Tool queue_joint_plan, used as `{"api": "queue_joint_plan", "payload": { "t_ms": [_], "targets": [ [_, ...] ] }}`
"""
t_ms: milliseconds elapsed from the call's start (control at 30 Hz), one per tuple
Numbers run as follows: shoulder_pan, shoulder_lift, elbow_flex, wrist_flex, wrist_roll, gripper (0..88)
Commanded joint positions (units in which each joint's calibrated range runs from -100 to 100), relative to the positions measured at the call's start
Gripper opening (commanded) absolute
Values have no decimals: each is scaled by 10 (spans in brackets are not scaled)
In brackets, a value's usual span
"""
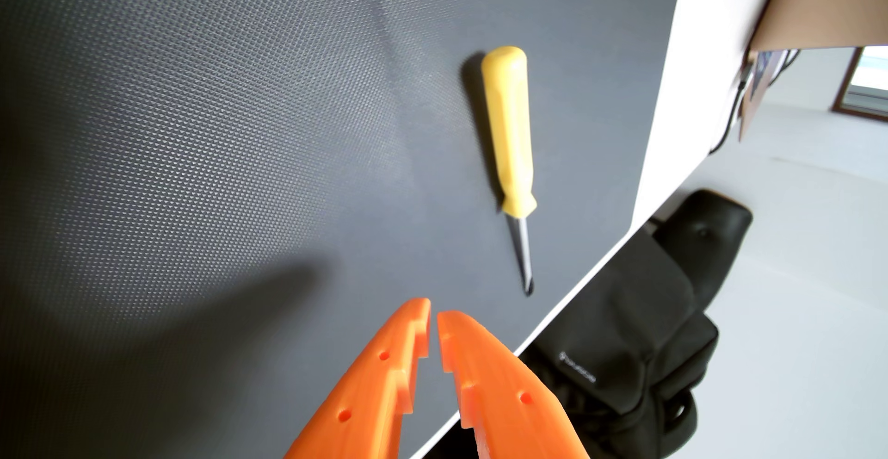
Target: Grab the yellow screwdriver
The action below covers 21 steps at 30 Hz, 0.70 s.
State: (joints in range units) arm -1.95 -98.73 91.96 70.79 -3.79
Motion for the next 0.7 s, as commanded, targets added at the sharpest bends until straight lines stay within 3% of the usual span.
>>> {"api": "queue_joint_plan", "payload": {
  "t_ms": [0,667],
  "targets": [
    [1,2,-19,-9,0,14],
    [-3,5,-74,32,-1,13]
  ]
}}
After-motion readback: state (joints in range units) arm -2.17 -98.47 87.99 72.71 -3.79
